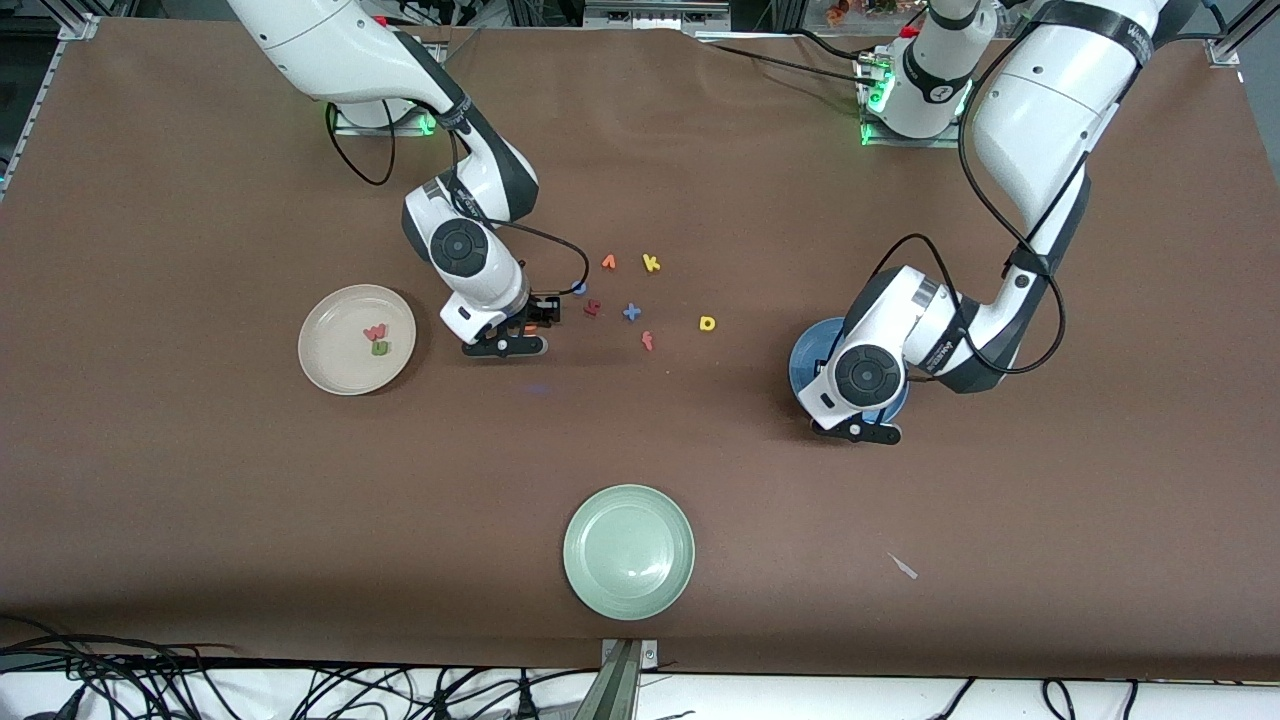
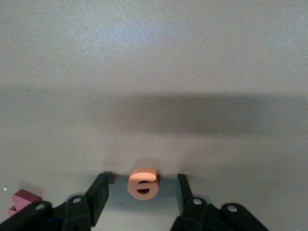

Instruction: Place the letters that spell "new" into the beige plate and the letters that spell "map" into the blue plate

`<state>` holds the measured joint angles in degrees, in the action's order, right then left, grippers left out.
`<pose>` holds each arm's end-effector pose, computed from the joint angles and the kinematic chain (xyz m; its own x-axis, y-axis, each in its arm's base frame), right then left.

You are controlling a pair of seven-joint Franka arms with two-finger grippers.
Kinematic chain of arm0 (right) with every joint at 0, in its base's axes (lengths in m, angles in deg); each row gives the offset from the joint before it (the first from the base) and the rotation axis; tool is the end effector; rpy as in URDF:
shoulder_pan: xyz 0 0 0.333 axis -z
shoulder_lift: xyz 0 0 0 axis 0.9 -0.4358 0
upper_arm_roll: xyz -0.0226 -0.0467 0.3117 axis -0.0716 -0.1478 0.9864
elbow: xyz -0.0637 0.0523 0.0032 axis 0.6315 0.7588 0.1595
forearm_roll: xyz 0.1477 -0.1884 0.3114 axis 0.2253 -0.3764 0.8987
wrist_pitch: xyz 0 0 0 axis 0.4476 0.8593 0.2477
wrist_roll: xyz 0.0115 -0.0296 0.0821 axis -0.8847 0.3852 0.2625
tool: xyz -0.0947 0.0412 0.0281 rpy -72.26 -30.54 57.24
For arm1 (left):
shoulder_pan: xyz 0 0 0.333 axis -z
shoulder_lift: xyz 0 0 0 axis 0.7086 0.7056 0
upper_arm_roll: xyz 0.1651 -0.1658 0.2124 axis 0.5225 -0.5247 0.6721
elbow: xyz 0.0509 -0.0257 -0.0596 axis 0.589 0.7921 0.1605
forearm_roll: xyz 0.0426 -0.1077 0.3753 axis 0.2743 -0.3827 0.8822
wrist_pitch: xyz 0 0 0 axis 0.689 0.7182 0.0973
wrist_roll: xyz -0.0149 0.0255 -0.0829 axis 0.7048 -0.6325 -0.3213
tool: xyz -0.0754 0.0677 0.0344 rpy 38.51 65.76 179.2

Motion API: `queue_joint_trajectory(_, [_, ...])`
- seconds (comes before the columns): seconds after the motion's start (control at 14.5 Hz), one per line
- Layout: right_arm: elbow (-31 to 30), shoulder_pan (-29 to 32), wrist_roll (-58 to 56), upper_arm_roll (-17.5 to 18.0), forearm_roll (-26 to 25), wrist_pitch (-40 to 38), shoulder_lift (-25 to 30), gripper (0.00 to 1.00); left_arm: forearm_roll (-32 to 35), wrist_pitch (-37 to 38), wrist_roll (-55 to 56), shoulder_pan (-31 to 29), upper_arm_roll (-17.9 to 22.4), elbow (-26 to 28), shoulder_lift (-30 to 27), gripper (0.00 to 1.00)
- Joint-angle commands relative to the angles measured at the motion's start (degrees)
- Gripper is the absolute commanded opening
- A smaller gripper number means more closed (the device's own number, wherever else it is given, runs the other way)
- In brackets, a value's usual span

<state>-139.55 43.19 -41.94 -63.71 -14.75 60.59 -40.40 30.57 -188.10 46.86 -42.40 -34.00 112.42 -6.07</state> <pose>0.4897 0.3248 0.1726 0.9944 0.0409 -0.0970 0.0359 -0.9979 -0.0534 0.6092 -0.2147 0.1973 0.9376 -0.0927 -0.3352 -0.1727 -0.9607 -0.2174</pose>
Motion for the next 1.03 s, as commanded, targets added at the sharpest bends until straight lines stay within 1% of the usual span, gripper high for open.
queue_joint_trajectory(0.0, [0.91,-0.3,0.4,0.02,0.02,0.74,-0.96,0.5,-1.9,2.24,0.62,0.09,-2.76,0.13,-2.5,1.0])
queue_joint_trajectory(0.21, [0.91,-0.21,0.4,-0.06,0.02,0.83,-1.05,0.32,-7.62,2.43,7.9,0.18,-7.59,-0.05,-3.56,1.0])
queue_joint_trajectory(0.34, [1.6,-0.04,-0.12,-0.06,0.11,0.48,-0.79,0.2,-10.0,0.42,13.52,0.53,-10.24,0.04,-3.12,1.0])
queue_joint_trajectory(0.41, [2.91,0.23,-0.56,-0.15,0.2,-1.61,-0.35,0.18,-11.31,-0.64,16.07,1.31,-11.47,0.04,-2.51,1.0])
queue_joint_trajectory(0.48, [4.67,0.4,-0.92,-0.41,0.28,-6.24,0.7,0.15,-12.28,-1.35,18.01,2.54,-11.65,0.12,-1.72,1.0])
queue_joint_trajectory(0.55, [7.38,0.49,-1.44,-0.94,0.28,-11.33,1.32,0.15,-12.38,-2.49,18.99,4.03,-11.57,0.65,-1.28,1.0])
queue_joint_trajectory(0.69, [11.61,0.76,-5.63,-3.83,0.37,-21.53,2.9,0.15,-12.29,-4.68,19.17,5.1,-11.48,1.0,0.56,1.0])
queue_joint_trajectory(0.76, [12.15,0.84,-9.49,-5.85,0.55,-24.62,3.95,0.15,-11.94,-6.17,19.09,5.19,-11.48,1.0,1.27,0.94])
queue_joint_trajectory(0.89, [11.72,0.84,-16.97,-10.15,0.55,-27.45,5.54,0.15,-11.68,-9.51,19.17,6.06,-11.39,1.01,2.67,0.82])
queue_joint_trajectory(0.96, [11.72,0.84,-19.0,-12.17,0.64,-29.3,5.63,0.15,-11.68,-10.66,19.17,6.41,-11.39,1.0,3.55,0.79])
